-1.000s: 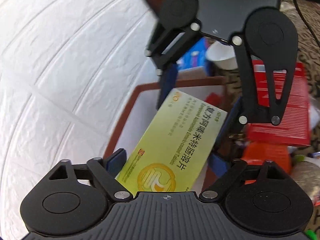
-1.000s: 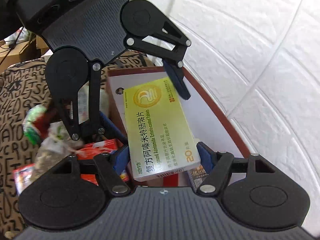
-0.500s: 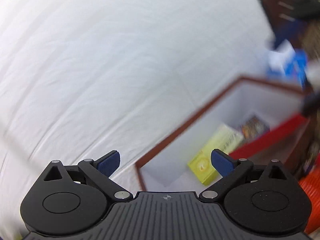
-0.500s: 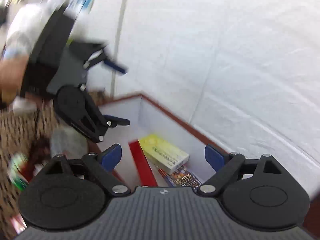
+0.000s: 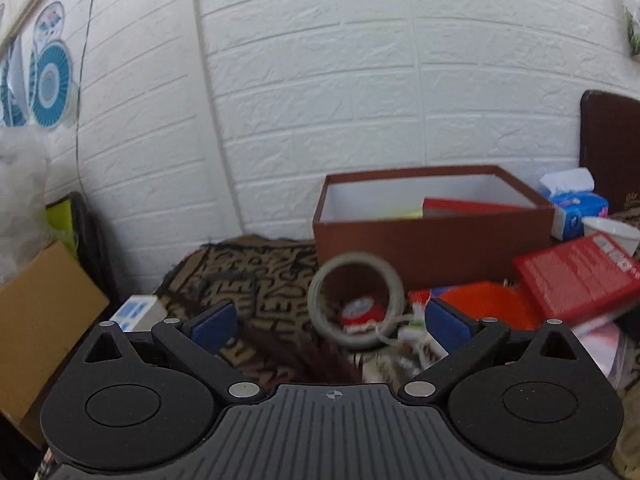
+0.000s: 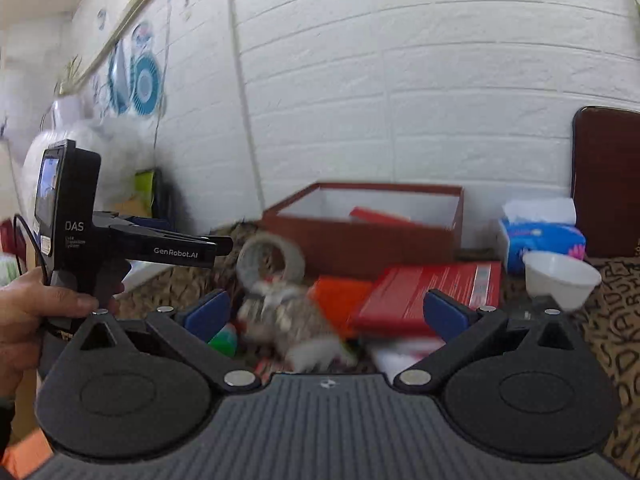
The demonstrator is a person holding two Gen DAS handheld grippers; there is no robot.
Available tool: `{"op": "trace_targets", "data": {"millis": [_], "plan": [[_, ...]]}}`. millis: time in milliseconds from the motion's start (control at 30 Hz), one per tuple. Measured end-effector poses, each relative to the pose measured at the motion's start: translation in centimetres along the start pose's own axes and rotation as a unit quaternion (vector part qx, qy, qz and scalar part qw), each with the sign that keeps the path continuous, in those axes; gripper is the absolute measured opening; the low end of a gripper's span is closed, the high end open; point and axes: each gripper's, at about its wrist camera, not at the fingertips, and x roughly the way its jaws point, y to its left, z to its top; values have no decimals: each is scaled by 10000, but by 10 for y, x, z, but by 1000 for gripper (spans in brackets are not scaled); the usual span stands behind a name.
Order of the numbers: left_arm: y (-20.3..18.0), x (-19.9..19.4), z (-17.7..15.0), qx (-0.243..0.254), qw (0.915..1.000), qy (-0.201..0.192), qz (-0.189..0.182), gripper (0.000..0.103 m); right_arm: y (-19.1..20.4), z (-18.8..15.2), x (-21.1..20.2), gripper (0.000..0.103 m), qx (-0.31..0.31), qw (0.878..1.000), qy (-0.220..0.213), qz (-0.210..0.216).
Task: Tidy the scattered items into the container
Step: 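Withdraw both tools from the brown box, then move the right gripper to the clear funnel and close on its stem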
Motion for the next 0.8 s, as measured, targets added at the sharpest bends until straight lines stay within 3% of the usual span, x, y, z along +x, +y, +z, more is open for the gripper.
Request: {"op": "trace_targets", "data": {"millis": [100,200,300,500,600,667,733,800], "plan": [[-9,-4,-37,245,9997,26,-67,103,20,-25,5,101,-396,9987,228,-234],[-18,0,-54,617,9978,5,-224,103,26,-44,13,101,-564,9972,486,-109],[-26,11,-61,1001,9933,-24,-585,103,30,-52,30,100,-1199,9901,720,148],[-46,23,-77,2063,9724,-426,-1001,102,4,-49,69,95,-1743,9751,1064,863],[-46,20,-76,2237,9670,-530,-1098,103,-2,-32,77,82,-1838,9697,1286,970],[-42,19,-74,2154,9716,-413,-886,103,3,-21,67,82,-1959,9698,1167,868],[-34,16,-74,1967,9768,-358,-769,103,4,-13,50,84,-1574,9729,1014,1354],[-25,11,-75,1758,9822,-238,-624,103,16,-19,38,85,-1400,9738,964,1511]]}}
